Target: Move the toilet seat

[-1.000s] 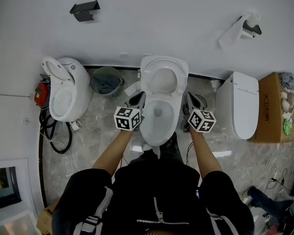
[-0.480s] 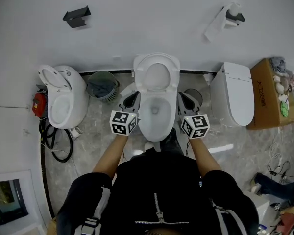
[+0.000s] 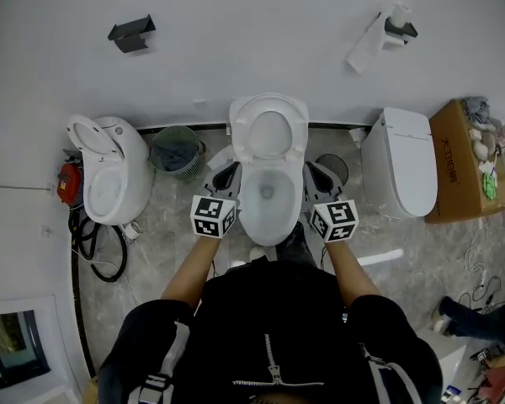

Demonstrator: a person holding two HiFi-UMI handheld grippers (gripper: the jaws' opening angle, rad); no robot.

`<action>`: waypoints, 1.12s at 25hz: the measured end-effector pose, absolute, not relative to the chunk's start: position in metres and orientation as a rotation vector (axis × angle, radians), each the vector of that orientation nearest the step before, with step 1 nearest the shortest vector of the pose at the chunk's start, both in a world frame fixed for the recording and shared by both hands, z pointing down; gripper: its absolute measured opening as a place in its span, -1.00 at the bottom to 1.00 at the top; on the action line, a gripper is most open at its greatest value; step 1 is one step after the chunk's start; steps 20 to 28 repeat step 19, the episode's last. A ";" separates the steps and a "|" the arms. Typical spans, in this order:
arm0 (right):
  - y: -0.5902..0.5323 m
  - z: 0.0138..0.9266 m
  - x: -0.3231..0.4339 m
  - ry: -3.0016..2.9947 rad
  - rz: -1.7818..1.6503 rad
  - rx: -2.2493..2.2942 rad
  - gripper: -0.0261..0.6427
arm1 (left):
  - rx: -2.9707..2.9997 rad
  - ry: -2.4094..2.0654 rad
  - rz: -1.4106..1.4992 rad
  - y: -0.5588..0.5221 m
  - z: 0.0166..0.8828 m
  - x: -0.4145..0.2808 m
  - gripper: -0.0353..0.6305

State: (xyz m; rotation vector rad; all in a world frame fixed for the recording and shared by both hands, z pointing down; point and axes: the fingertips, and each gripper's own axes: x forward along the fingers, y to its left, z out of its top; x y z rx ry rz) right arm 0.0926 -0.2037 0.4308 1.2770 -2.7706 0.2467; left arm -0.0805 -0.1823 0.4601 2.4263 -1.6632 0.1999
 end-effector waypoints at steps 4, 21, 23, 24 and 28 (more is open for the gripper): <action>-0.205 0.433 0.090 -2.768 0.253 1.274 -0.92 | 2.417 -1.663 0.190 -0.183 0.461 -0.083 -0.89; -0.214 0.444 0.079 -2.761 0.280 1.259 -0.92 | 2.385 -1.670 0.182 -0.191 0.469 -0.095 -0.89; -0.214 0.444 0.079 -2.761 0.280 1.259 -0.92 | 2.385 -1.670 0.182 -0.191 0.469 -0.095 -0.89; -0.214 0.444 0.079 -2.761 0.280 1.259 -0.92 | 2.385 -1.670 0.182 -0.191 0.469 -0.095 -0.89; -0.214 0.444 0.079 -2.761 0.280 1.259 -0.92 | 2.385 -1.670 0.182 -0.191 0.469 -0.095 -0.89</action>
